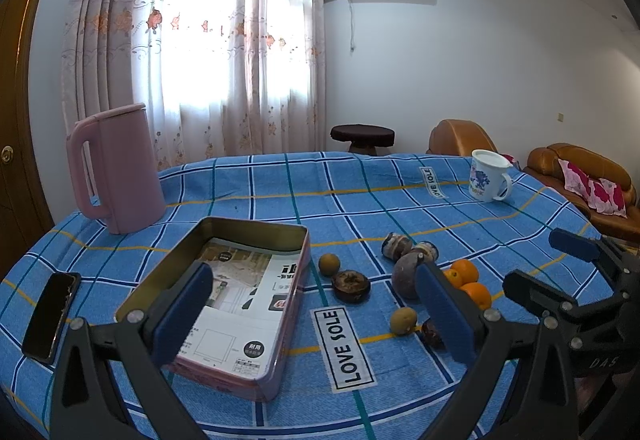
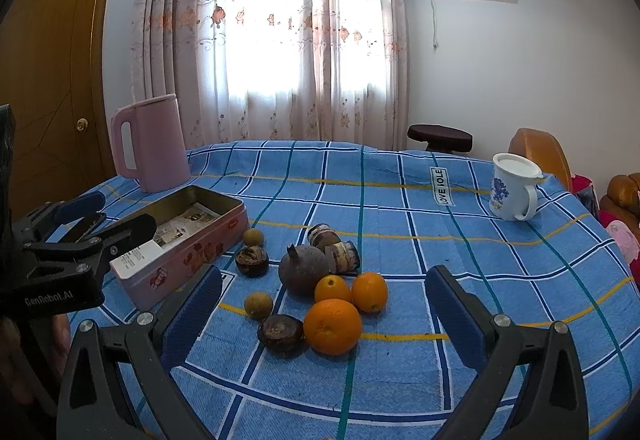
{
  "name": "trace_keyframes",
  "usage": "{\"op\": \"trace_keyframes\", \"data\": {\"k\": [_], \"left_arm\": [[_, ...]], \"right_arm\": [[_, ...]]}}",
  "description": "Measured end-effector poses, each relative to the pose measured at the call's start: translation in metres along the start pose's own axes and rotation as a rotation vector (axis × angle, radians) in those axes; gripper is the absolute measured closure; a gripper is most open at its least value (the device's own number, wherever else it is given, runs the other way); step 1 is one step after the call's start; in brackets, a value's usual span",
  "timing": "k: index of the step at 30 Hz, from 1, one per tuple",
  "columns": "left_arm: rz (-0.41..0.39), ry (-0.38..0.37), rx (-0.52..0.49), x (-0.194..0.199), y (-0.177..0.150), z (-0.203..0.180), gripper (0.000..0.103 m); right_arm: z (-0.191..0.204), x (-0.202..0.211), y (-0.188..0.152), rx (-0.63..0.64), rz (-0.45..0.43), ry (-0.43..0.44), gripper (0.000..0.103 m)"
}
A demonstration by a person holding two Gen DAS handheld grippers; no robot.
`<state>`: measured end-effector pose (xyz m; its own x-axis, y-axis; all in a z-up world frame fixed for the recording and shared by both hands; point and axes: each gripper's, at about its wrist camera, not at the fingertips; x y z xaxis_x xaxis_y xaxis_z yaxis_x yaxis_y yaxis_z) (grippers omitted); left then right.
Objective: Organize fruits
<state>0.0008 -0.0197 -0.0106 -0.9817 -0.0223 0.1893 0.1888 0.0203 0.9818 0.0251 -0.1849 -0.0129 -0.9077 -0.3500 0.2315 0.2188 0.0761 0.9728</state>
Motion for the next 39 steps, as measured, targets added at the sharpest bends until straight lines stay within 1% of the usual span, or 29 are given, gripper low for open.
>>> {"op": "trace_keyframes", "data": {"k": [9,14,20,23,27,29,30,31,33,35,36,37,39], "left_arm": [[0.001,0.0,0.001,-0.001,-0.001,0.001,0.0],[0.012,0.001,-0.002,-0.004,-0.007,0.003,0.0],[0.035,0.003,-0.017,-0.012,-0.017,0.0,0.0],[0.052,-0.002,-0.021,-0.018,-0.024,-0.002,0.0],[0.066,-0.016,-0.015,-0.023,-0.032,-0.007,0.0],[0.07,-0.029,-0.01,-0.024,-0.034,-0.008,0.0],[0.076,-0.039,-0.01,-0.025,-0.035,-0.011,0.0],[0.081,-0.05,-0.013,-0.026,-0.037,-0.013,0.0],[0.096,-0.069,-0.024,-0.029,-0.039,-0.019,0.0],[0.109,-0.091,-0.025,-0.03,-0.041,-0.024,0.0],[0.114,-0.1,-0.026,-0.03,-0.041,-0.026,0.0],[0.118,-0.106,-0.029,-0.03,-0.042,-0.029,0.0],[0.128,-0.125,-0.035,-0.03,-0.042,-0.035,0.001]], "right_arm": [[0.0,-0.001,-0.002,0.004,0.003,-0.003,0.001],[-0.003,-0.003,-0.005,0.004,0.01,-0.006,0.001],[-0.015,-0.012,-0.016,-0.007,0.03,-0.055,0.001],[-0.023,-0.022,-0.025,-0.018,0.062,-0.065,0.001],[-0.03,-0.042,-0.036,-0.054,0.123,-0.051,0.003],[-0.03,-0.053,-0.04,-0.052,0.158,-0.041,0.01],[-0.03,-0.06,-0.043,-0.051,0.19,-0.042,0.016],[-0.032,-0.065,-0.045,-0.067,0.219,-0.022,0.023],[-0.033,-0.07,-0.046,-0.088,0.242,0.017,0.026],[-0.034,-0.072,-0.05,-0.116,0.266,0.072,0.037],[-0.036,-0.07,-0.05,-0.144,0.262,0.108,0.049],[-0.035,-0.067,-0.05,-0.146,0.25,0.118,0.056],[-0.033,-0.062,-0.051,-0.124,0.238,0.11,0.056]]}}
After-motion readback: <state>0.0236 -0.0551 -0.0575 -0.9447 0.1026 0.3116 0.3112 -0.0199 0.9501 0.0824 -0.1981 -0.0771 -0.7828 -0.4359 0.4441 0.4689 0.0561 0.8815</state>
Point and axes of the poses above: each gripper's, at about its wrist camera, not at the fingertips, and x roughly against the way its jaws point, z to its left, y to its top, and after that the axes turned 13 degrees about -z, right-handed
